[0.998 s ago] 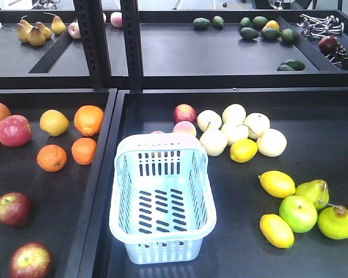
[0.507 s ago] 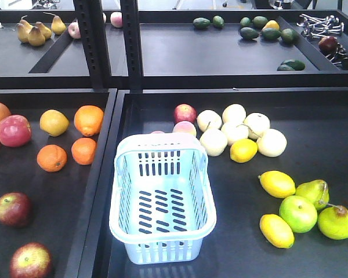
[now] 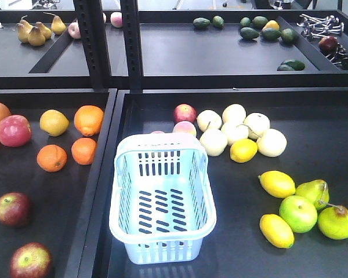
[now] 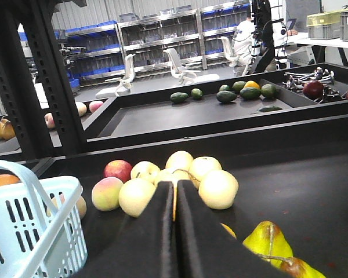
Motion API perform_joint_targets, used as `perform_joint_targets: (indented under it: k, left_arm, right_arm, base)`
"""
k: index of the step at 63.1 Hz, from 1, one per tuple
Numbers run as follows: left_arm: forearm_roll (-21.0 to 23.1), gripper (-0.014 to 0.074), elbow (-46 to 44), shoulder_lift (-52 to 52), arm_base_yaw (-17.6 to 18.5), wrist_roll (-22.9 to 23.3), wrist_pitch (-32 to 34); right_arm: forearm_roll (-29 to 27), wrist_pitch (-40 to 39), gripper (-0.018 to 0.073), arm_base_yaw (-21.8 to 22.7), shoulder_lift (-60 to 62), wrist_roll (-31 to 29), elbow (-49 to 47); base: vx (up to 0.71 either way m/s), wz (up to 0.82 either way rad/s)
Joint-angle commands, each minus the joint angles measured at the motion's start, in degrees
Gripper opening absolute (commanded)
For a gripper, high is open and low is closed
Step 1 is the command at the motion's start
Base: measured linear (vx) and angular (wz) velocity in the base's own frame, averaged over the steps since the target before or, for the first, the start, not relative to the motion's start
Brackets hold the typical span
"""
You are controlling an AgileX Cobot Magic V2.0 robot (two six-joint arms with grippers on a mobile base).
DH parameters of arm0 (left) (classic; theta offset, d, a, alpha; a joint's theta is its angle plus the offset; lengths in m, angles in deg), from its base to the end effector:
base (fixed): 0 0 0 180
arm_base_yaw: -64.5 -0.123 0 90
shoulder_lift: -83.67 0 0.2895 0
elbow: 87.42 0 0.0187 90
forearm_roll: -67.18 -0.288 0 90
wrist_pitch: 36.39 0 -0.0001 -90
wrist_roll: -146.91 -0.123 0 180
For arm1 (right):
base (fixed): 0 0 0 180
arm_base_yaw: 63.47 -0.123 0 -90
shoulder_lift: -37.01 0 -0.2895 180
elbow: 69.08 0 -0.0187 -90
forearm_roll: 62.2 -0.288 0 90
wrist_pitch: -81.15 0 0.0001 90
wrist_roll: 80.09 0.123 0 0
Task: Pick three apples into basket with both arms
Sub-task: 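Reach the left gripper down to the light-blue basket handle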
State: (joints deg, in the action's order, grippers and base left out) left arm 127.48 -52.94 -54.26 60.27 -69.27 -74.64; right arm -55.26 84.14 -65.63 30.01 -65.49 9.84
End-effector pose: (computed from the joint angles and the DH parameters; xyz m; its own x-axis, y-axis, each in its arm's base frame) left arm 0.1680 -0.0540 0.3879 -0.2738 -0.2791 -0.9204 0.4046 0.8347 -0.3735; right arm 0.1215 0.0038 0.1997 0.0150 0.1341 -0.9909 -0.0337 0.9905 0.1336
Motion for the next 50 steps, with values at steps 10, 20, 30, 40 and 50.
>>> perform_joint_targets:
  k: [10,20,30,40,50]
  left_arm:
    - [9.57,0.0097,-9.26,16.56,0.16,-23.8,-9.09]
    - [9.43,0.0351,-15.37,25.85,0.16,-28.76,-12.7]
    - [9.38,0.0626,-21.68,33.14,1.66,-34.38,-13.52]
    - [8.98,0.0703,-28.2,40.59,7.16,-38.9,-14.12]
    - [1.91,0.0669,-33.51,48.84,13.81,-42.47,-12.86]
  right_arm:
    - [0.7,-4.4,-0.0004,0.38,0.74,-0.23,0.8]
    - [0.7,-4.4,-0.0004,0.38,0.74,-0.23,0.8]
    - [0.7,-4.4,-0.0004,0.38,0.74,-0.23,0.8]
    - [0.7,-4.4,-0.0004,0.38,0.74,-0.23,0.8]
    - [0.7,-4.4,-0.0004,0.38,0.74,-0.23,0.8]
  base:
    - [0.0,0.0]
    - [0.0,0.0]
    - [0.0,0.0]
    - [0.0,0.0]
    - [0.0,0.0]
